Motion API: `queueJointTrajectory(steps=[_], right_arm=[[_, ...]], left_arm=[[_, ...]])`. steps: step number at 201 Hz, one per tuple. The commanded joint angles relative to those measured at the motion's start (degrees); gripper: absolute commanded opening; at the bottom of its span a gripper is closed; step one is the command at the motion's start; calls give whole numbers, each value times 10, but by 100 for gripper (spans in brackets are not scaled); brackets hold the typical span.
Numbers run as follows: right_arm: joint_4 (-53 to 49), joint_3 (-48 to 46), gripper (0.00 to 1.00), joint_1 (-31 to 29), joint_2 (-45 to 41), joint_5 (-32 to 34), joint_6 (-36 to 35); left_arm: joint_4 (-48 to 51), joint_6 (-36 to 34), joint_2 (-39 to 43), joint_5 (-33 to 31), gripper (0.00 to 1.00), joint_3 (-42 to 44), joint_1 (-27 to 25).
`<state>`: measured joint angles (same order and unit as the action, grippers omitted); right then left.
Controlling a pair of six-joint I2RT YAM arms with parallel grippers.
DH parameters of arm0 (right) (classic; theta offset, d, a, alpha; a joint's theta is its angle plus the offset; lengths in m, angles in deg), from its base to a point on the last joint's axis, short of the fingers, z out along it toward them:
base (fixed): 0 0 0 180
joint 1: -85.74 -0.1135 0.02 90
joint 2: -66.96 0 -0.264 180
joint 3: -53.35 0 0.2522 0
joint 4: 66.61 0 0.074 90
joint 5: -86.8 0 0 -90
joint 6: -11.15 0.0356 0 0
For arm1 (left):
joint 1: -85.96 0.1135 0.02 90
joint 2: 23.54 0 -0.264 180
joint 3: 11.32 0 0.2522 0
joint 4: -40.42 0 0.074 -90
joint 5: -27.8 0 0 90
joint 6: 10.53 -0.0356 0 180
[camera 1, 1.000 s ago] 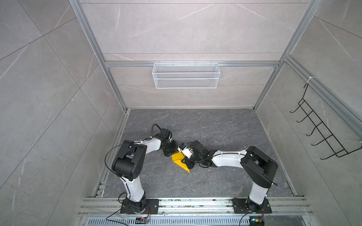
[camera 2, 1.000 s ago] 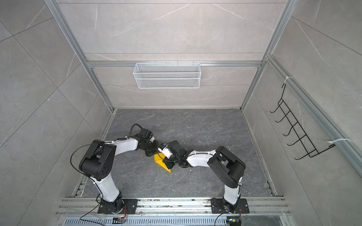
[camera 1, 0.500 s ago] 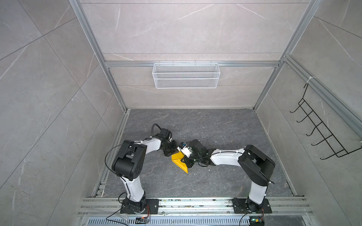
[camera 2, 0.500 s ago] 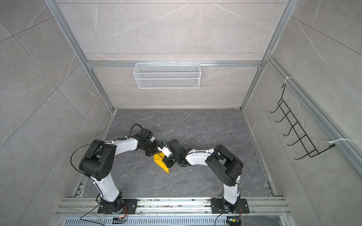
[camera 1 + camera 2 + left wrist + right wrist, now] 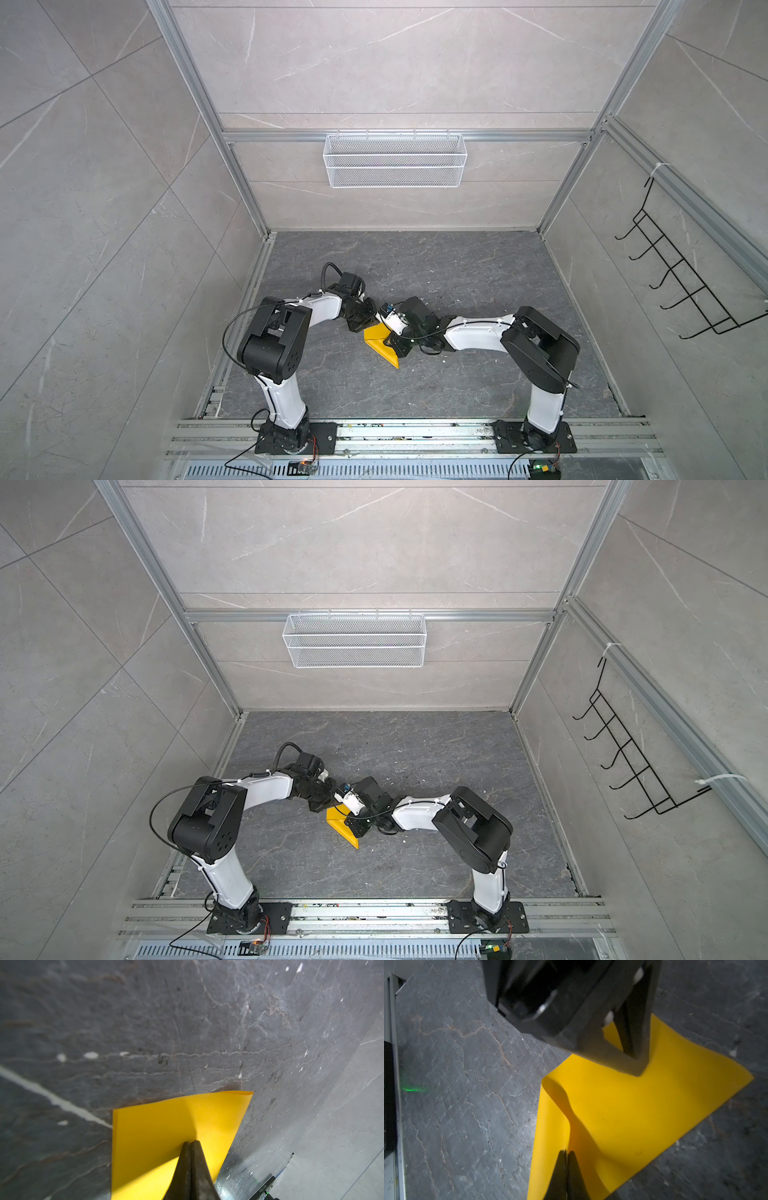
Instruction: Fold a paper plane with a square sheet of paper (pick it up from the middle)
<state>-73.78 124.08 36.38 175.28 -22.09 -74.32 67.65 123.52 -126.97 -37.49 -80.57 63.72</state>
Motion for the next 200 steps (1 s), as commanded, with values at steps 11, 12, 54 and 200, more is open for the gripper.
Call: queueJointTrajectory(steps=[11, 12, 54, 200], right_arm=[[-19, 16, 5, 2, 15, 2, 4], [-19, 16, 5, 2, 16, 2, 4], [-20, 17, 5, 2, 19, 2, 5], [-39, 29, 5, 2, 32, 20, 2]], left_arm=[[38, -13, -21, -7, 0, 1, -3], [38, -13, -21, -7, 0, 1, -3], [38, -13, -21, -7, 0, 1, -3], [40, -14, -21, -7, 0, -1, -3]])
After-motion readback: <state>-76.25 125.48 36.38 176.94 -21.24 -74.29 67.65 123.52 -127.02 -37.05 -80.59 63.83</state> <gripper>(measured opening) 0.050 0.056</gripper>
